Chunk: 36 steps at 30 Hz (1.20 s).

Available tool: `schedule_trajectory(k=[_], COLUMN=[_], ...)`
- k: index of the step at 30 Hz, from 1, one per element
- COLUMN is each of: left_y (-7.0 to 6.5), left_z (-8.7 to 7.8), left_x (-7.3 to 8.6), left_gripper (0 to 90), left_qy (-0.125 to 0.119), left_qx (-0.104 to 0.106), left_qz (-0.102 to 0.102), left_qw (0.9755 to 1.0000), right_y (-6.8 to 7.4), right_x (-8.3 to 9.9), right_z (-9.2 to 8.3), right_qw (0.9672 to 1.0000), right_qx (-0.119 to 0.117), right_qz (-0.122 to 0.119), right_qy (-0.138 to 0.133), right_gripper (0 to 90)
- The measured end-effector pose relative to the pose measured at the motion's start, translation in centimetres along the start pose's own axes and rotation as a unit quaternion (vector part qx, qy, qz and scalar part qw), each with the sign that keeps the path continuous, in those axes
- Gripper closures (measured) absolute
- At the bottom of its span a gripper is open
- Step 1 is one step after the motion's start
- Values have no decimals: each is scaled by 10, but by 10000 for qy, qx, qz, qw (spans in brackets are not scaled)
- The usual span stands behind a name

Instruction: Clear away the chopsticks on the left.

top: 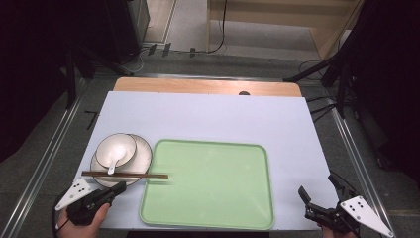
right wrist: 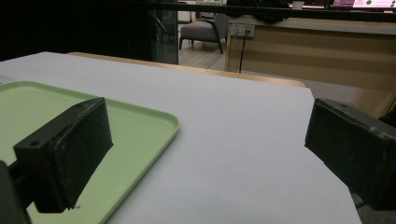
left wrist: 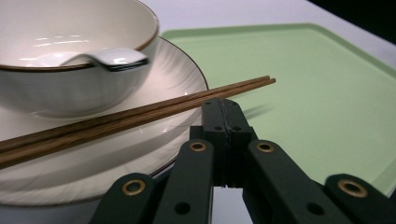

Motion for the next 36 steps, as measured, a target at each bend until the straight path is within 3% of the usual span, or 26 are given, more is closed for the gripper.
schedule_trajectory(k=[4, 21, 29, 36], left_y=[-7, -13, -13, -15], left_z=[16, 59, 75, 84], left_x=[-2, -13, -17, -19], left_gripper=[900, 900, 900, 900], left_qy=[155, 401, 347, 215], left_qx=[-63, -276, -532, -953], left_qz=[243, 365, 278, 309], left_qw=[9996, 9981, 9976, 9947], right_y=[1, -1, -1, -2], right_x=[-1, 1, 2, 3], right_z=[-1, -1, -1, 0], right_qw=[10000, 10000, 10000, 10000], right_qx=[4, 43, 43, 38], right_qz=[-12, 25, 45, 39], right_qy=[-15, 28, 61, 70], right_gripper=[8, 8, 8, 8])
Point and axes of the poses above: each handheld gripper's, and its own axes: z roughly forward along the jaws, x roughly out of its underside, y roughly to its left, the point moved 1 cm from there along z, roughly forward along the jaws, and after that the axes turned 8 degrees about -y, right-handed, at the moved point
